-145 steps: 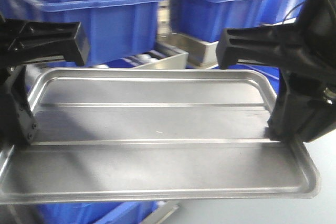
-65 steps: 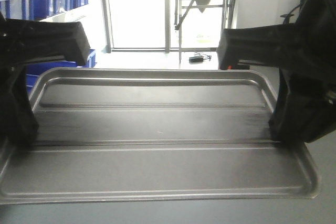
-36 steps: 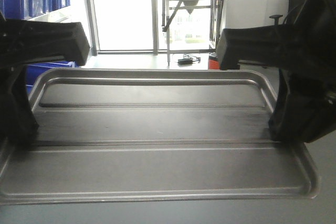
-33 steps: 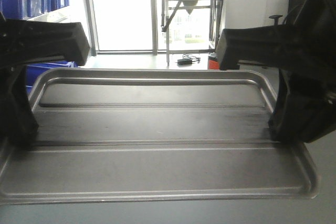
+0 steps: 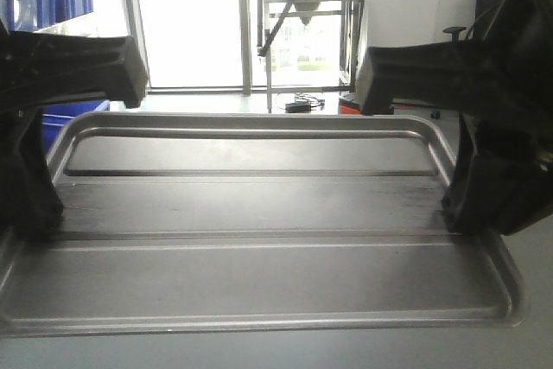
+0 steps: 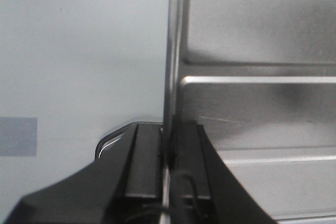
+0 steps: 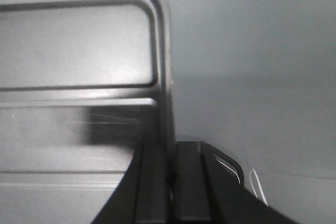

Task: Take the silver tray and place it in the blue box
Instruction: 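Hold the tray with both grippers while the base turns toward the blue bins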

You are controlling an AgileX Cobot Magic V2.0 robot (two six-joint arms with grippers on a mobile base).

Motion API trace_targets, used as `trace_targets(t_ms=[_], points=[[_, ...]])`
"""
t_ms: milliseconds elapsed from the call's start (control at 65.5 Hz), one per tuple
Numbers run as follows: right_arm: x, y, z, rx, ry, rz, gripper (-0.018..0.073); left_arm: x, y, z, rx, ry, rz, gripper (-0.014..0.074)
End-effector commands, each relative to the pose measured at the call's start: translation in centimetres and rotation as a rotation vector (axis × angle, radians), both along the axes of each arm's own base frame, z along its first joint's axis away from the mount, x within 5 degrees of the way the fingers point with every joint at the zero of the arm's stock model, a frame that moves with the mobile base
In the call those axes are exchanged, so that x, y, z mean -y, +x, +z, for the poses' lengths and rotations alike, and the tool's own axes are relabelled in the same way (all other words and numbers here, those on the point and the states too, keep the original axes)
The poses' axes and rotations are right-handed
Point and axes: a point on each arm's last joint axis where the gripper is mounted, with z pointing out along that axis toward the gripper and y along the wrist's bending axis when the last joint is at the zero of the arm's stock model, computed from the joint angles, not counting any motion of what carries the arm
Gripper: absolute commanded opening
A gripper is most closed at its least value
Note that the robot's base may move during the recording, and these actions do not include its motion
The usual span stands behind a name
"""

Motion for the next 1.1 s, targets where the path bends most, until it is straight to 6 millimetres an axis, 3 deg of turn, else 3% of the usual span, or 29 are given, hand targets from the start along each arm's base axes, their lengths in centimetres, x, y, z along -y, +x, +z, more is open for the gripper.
trace_targets(t_ms=[0,1084], points=[[0.18,0.23,1.43,0.07,0.016,0.017,0.0059,-0.19,0.04,1.38,0.048,-0.029,-0.001,-0.0006],[0.17,0.23,1.44,0.071,0.017,0.017,0.0059,-0.19,0.04,1.38,0.048,-0.029,-0.001,-0.0006]])
